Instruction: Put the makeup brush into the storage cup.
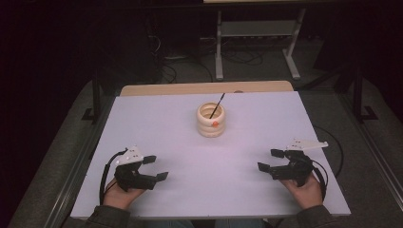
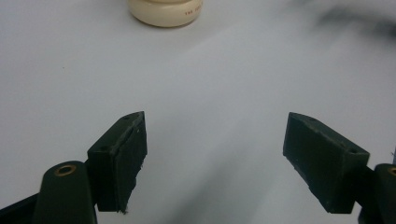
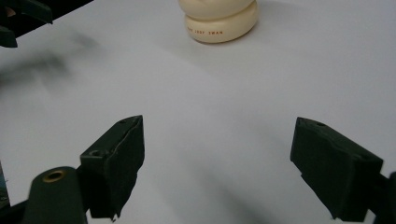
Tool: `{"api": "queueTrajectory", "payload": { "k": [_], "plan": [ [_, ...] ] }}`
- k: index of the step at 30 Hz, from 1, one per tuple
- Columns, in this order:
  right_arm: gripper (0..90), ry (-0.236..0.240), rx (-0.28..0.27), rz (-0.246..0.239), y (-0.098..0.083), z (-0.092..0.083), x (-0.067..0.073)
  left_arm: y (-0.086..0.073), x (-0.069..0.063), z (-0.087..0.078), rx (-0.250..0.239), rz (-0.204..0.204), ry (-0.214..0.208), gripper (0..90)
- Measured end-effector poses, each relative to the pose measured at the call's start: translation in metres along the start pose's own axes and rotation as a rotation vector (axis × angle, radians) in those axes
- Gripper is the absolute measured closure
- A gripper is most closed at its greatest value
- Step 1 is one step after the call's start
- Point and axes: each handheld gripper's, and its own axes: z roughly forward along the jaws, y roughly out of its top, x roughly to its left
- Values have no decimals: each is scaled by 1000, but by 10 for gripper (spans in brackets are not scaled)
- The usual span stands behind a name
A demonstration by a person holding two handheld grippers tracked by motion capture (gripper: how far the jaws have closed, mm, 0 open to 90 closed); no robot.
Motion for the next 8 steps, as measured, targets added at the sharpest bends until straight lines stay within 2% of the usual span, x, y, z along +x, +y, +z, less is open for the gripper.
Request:
{"api": "queueTrajectory", "payload": {
  "k": [8],
  "plan": [
    [168,-5,0,-9,0,-3,0,1,1,-1,-7,-5,1,215]
  ]
}}
